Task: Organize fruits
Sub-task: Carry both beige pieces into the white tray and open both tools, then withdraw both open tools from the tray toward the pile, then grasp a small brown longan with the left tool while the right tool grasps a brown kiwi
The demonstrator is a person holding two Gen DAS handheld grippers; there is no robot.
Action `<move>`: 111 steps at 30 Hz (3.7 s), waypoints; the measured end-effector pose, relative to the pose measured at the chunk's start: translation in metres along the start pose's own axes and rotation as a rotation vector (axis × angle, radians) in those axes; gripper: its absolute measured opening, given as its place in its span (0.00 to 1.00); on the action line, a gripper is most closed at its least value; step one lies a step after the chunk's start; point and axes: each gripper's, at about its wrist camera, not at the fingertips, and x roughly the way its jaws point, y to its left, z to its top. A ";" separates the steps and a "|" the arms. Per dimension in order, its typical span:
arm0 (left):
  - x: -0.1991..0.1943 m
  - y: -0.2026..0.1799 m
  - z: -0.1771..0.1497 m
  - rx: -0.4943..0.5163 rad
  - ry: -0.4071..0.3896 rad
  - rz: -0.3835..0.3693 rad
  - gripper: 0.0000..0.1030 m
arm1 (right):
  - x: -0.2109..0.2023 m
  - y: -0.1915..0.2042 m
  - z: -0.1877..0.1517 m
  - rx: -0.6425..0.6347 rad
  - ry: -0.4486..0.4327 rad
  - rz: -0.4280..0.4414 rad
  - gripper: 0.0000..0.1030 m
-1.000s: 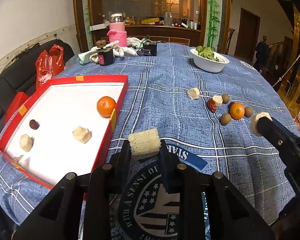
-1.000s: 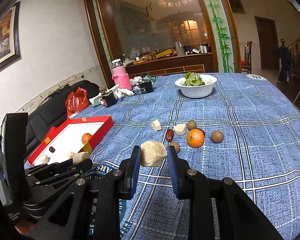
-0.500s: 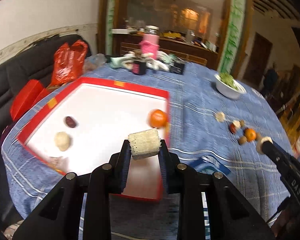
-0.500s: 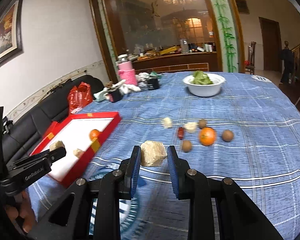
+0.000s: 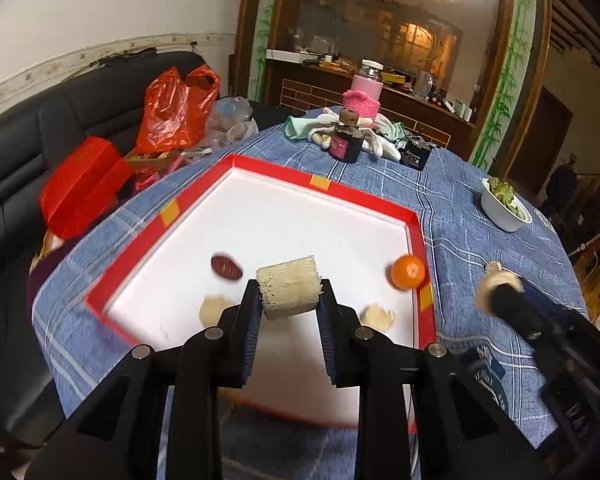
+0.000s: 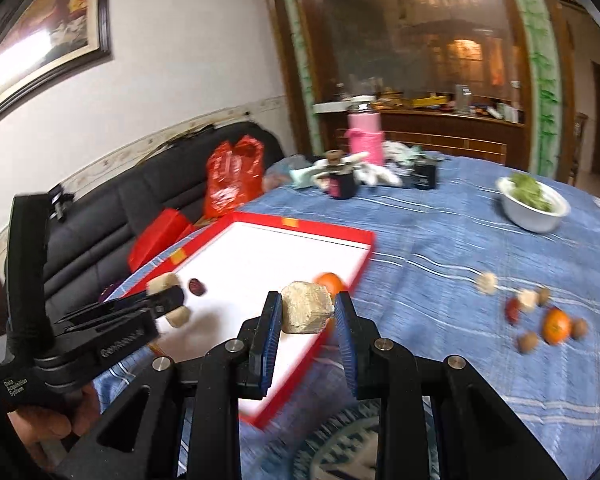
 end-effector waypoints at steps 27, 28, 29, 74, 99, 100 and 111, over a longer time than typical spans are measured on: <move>0.053 0.003 -0.009 0.026 0.189 0.049 0.24 | 0.140 0.006 0.025 -0.004 0.234 0.074 0.26; 0.054 0.005 -0.009 0.020 0.190 0.049 0.24 | 0.140 0.007 0.025 -0.009 0.236 0.074 0.26; 0.055 0.005 -0.009 0.017 0.191 0.052 0.24 | 0.140 0.007 0.025 -0.014 0.236 0.073 0.27; 0.018 -0.154 -0.027 0.241 0.125 -0.166 0.54 | -0.006 -0.273 -0.033 0.239 0.197 -0.347 0.39; 0.076 -0.303 -0.054 0.439 0.229 -0.277 0.33 | -0.020 -0.290 -0.038 0.297 0.120 -0.277 0.26; 0.079 -0.303 -0.055 0.447 0.235 -0.264 0.19 | -0.022 -0.290 -0.037 0.298 0.115 -0.274 0.26; 0.066 -0.289 -0.058 0.443 0.196 -0.258 0.18 | -0.023 -0.287 -0.037 0.293 0.106 -0.271 0.26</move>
